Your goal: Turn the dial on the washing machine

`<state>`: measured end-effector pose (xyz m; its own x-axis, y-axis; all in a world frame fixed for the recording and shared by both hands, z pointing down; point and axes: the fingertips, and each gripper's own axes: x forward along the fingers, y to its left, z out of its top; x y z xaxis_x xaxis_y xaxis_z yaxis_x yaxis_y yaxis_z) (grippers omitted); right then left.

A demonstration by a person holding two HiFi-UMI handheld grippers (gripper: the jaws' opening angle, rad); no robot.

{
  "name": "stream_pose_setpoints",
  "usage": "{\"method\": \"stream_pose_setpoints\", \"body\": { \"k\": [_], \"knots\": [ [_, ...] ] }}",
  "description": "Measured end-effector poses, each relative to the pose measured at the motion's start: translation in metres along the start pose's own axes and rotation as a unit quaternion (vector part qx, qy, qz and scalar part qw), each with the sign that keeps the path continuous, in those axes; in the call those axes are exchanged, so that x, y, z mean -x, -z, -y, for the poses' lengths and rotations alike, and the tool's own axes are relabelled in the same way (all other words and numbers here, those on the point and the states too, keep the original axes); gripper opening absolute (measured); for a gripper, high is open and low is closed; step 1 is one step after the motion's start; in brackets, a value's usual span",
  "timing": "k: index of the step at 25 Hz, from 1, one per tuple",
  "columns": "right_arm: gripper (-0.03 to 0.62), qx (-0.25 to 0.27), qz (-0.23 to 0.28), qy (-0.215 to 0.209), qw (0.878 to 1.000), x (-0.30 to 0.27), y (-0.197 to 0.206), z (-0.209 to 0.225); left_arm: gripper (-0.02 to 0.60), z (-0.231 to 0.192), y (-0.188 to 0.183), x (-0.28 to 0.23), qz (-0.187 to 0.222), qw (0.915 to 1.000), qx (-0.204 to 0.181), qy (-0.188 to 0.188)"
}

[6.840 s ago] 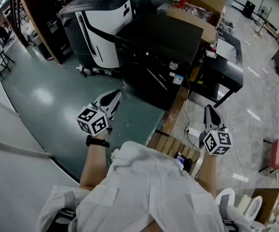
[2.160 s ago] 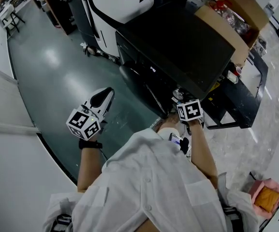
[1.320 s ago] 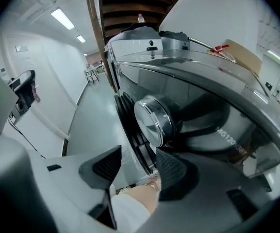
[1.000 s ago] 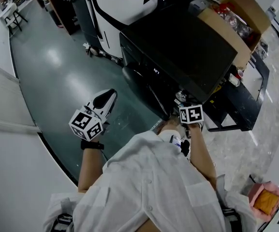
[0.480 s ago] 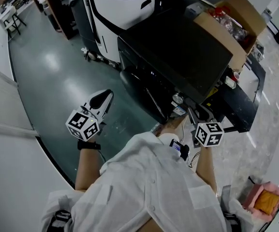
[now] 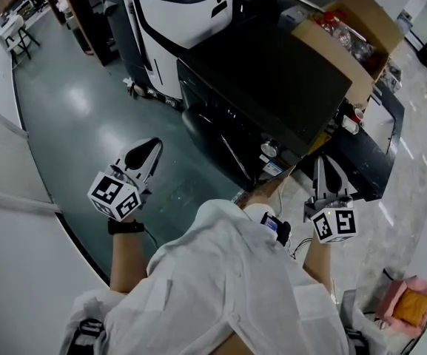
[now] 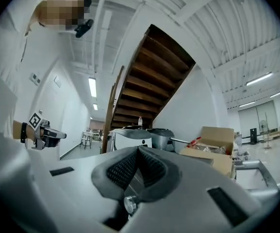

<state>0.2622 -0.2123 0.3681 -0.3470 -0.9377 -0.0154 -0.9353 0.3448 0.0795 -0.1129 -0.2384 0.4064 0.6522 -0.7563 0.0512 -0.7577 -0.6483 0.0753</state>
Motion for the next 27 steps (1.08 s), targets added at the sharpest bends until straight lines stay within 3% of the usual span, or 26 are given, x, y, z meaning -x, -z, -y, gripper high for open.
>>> {"method": "stream_pose_setpoints", "body": {
  "k": [5,16,27],
  "knots": [
    [0.0,0.017,-0.009,0.008,1.0,0.006,-0.002,0.0,0.017,0.002,-0.01,0.007,0.01,0.9999,-0.008,-0.006],
    [0.0,0.035,-0.011,-0.026,0.999,0.002,-0.005,-0.028,0.017,0.009,-0.009,0.015,0.013,0.9999,-0.008,0.003],
    [0.0,0.027,-0.018,-0.034,0.999,-0.001,0.001,-0.034,0.017,0.009,-0.002,0.025,0.01,0.9999,-0.004,-0.003]
  ]
}}
